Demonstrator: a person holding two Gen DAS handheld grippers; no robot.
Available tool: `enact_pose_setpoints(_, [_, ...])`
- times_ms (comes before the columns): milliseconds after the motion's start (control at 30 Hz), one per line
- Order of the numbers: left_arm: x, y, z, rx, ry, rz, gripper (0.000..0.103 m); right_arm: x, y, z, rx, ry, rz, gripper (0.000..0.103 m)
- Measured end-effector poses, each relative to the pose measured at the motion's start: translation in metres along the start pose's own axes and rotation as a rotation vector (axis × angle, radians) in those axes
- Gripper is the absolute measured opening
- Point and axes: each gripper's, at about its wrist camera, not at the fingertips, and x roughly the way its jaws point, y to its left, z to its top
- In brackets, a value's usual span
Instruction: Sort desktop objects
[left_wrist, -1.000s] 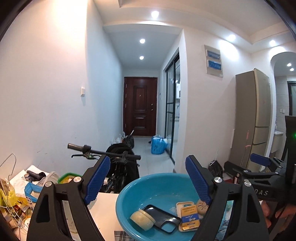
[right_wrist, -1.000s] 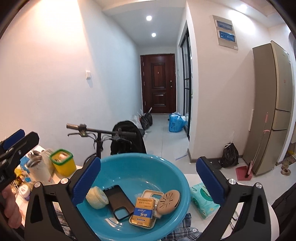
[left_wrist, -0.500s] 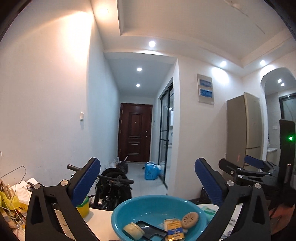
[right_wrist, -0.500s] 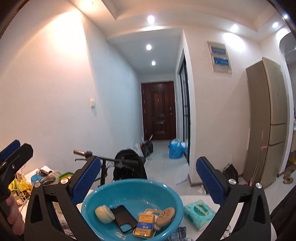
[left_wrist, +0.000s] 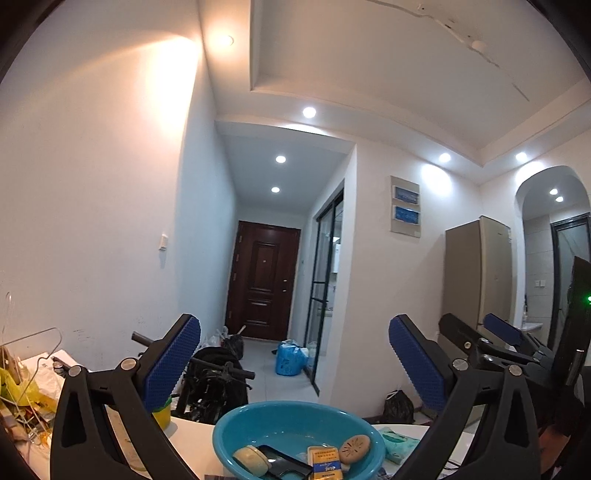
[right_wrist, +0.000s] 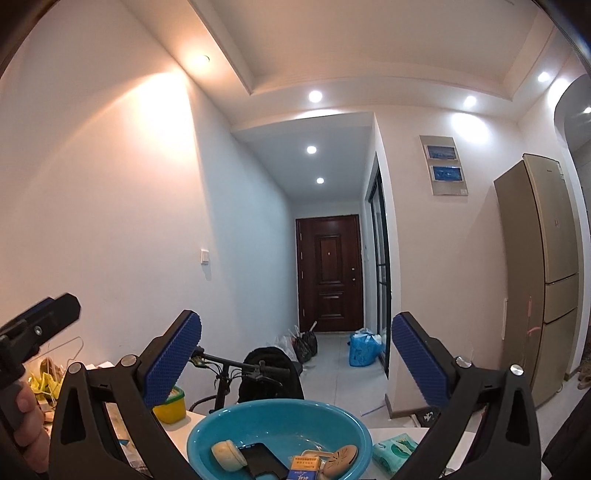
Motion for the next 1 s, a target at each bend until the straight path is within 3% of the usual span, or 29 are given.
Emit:
enact_pose_setpoints(167, [-0.008,-0.004,0.003,0.036,-0.027,0.018,0.103,-0.006,0.006,0.003,-0.02,0.0,0.016,0.103])
enact_pose_setpoints(433, [-0.026,-0.01,0.023,0.012,0.005,-0.025,0.103,-0.036,0.001,0.016,0.014,0.003,0.036,0.103])
enact_pose_setpoints(800, [-0.089,-0.033,0.031,0.101,-0.034,-0.009,0.103,-0.114,0.001,0.036,-0.043,-0.079,-0.039,0.103])
enact_pose_setpoints(1000, [-0.114,-0.037,0.041,0.088,-0.053,-0.02,0.103,-0.14,0.013,0.041,-0.115,-0.089,-0.06,0.103])
